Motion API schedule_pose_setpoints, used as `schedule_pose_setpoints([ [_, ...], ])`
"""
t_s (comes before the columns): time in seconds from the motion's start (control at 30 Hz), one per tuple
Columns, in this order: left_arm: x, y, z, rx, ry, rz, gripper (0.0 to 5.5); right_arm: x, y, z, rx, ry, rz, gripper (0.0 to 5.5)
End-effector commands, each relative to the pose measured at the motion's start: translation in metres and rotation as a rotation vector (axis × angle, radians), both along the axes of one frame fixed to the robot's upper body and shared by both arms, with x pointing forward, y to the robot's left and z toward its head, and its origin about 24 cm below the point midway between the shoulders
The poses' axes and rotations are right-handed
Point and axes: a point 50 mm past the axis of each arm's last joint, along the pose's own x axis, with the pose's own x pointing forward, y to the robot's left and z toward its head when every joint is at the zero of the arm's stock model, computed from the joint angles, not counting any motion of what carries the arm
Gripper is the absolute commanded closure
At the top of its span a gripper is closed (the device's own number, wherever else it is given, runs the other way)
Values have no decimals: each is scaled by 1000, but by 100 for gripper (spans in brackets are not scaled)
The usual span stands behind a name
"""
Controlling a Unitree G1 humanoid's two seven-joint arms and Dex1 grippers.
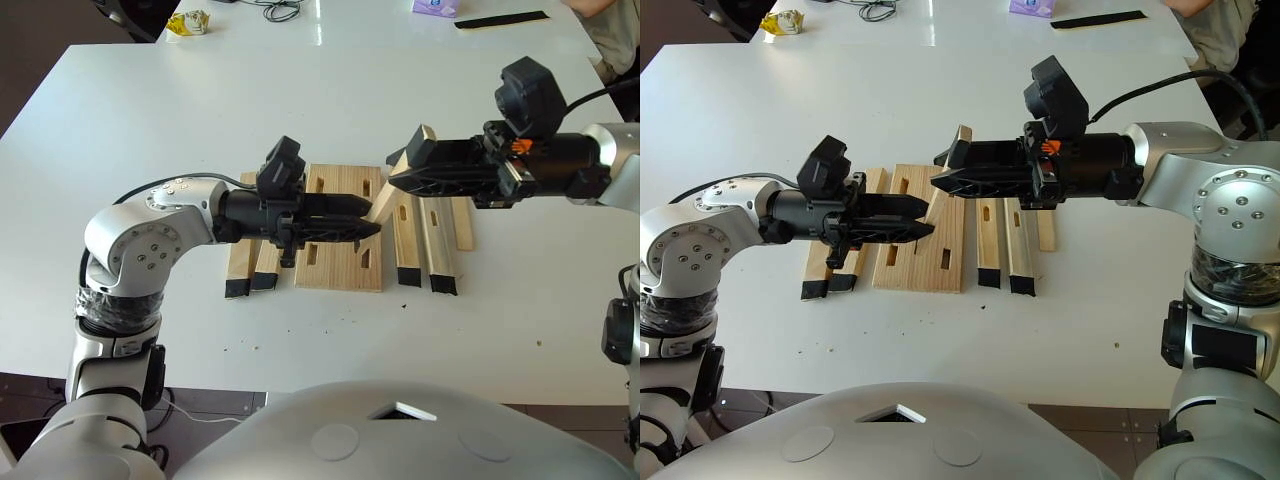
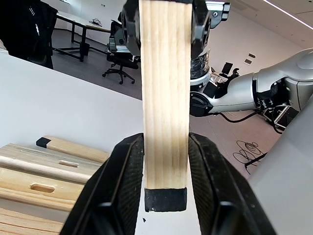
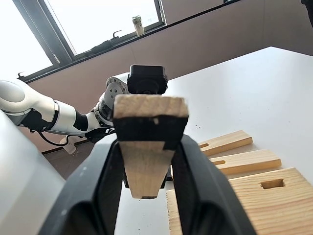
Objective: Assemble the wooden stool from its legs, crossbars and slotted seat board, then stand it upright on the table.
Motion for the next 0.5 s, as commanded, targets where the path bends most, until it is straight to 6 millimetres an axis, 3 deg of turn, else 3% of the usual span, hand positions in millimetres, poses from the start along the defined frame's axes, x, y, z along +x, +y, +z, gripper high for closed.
schedule_pose_setpoints([
  [0.03,2,1,3,9,-24,10,418,-2,4,4,-30,-29,12,416],
  [0.27,8,3,-1,42,3,75,418,-1,4,3,-59,-47,-2,416],
  [0.3,10,3,-1,37,7,85,383,-1,4,2,-63,-51,-3,416],
  [0.5,8,11,-9,105,0,96,289,2,1,4,-83,-113,-49,420],
])
